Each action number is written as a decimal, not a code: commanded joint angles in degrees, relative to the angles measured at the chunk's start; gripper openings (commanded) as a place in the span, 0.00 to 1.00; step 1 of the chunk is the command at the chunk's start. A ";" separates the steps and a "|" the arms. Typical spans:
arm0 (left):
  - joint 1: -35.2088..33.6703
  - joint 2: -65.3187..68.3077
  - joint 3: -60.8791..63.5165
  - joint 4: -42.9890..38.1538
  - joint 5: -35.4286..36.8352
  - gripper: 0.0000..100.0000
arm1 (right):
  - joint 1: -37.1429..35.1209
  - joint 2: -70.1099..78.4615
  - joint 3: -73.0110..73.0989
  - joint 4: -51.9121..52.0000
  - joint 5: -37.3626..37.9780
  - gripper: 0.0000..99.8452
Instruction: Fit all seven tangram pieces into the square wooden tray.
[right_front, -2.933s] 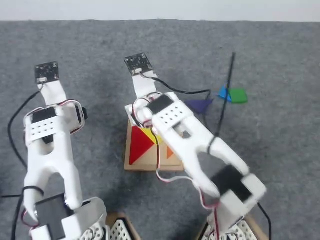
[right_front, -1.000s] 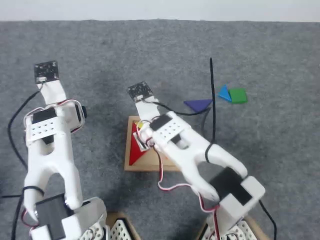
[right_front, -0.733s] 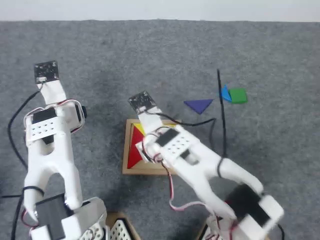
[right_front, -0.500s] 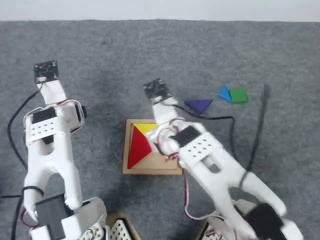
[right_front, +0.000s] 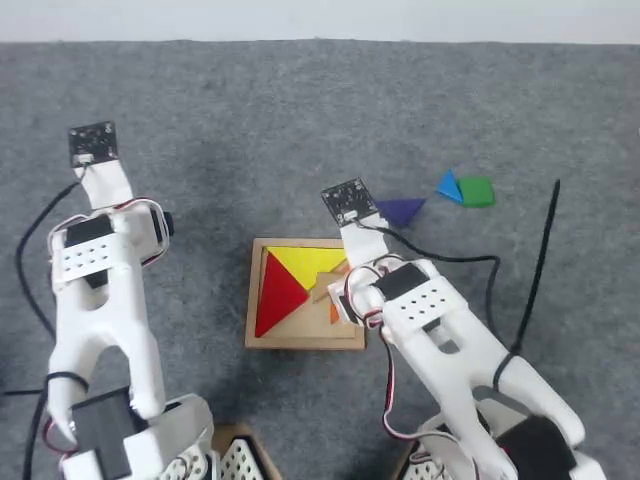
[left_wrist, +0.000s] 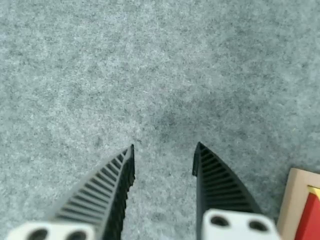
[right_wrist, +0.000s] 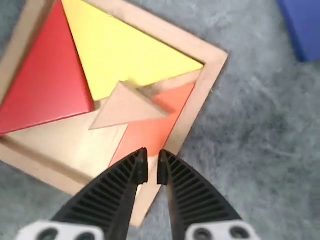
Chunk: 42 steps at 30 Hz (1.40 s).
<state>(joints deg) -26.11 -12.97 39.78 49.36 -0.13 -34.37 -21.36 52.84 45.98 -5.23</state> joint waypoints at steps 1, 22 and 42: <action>0.53 -0.26 -0.84 -1.41 0.00 0.19 | 0.75 2.77 -0.09 -4.09 0.70 0.05; 0.53 -0.26 -0.66 -1.41 0.00 0.19 | 8.04 14.46 -10.73 -6.81 0.62 0.04; 0.44 -0.26 -0.57 -1.32 0.00 0.19 | 0.92 16.40 -16.62 -9.45 0.26 0.04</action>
<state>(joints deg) -26.11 -12.97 39.78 49.36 -0.13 -32.88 -7.65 40.88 37.54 -5.05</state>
